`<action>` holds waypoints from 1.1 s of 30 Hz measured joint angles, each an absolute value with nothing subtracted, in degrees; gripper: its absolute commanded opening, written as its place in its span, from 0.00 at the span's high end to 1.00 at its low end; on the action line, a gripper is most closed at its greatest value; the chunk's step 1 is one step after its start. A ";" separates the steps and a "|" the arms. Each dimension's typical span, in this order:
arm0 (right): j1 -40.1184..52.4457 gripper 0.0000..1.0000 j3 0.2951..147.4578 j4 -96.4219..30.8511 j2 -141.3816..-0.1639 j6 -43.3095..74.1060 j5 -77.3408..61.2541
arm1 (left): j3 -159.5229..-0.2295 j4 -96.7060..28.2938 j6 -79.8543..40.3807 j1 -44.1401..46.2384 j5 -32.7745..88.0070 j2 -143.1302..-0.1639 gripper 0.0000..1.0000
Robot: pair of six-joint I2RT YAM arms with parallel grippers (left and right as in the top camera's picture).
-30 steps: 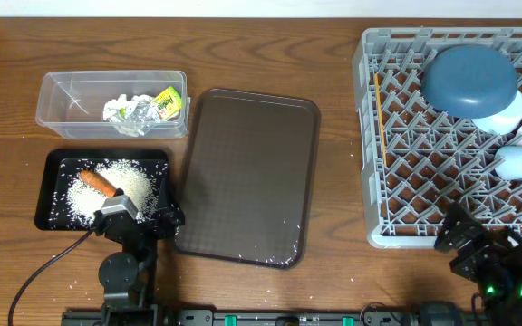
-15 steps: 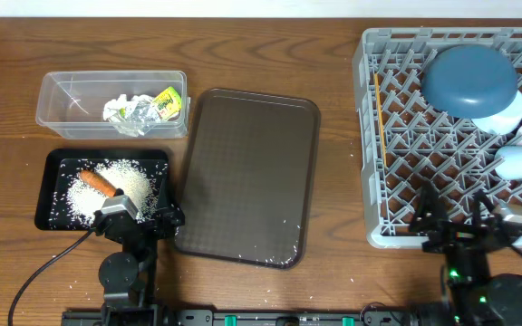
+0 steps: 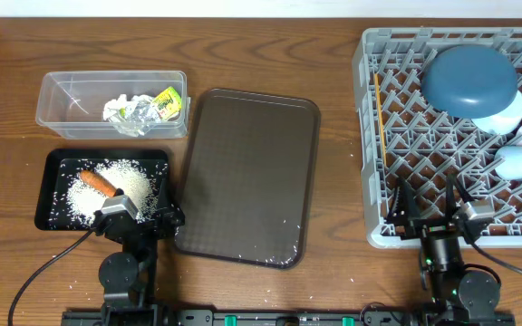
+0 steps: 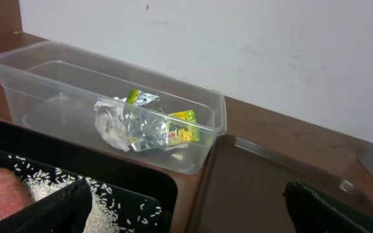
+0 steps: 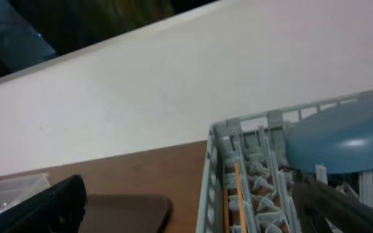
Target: Sort waste into correct bins and load items into the dishwasher rack
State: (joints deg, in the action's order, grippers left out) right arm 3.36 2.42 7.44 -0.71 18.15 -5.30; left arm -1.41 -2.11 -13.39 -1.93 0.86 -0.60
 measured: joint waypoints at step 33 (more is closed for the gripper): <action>3.36 0.01 0.38 -3.77 -0.69 3.86 -3.55 | -1.41 -2.11 -13.41 -1.93 0.89 -0.60 0.03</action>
State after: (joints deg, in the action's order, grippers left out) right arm 3.36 0.38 -3.77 -0.69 3.86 -3.55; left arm -1.41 -2.11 -13.41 -1.93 0.89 -0.60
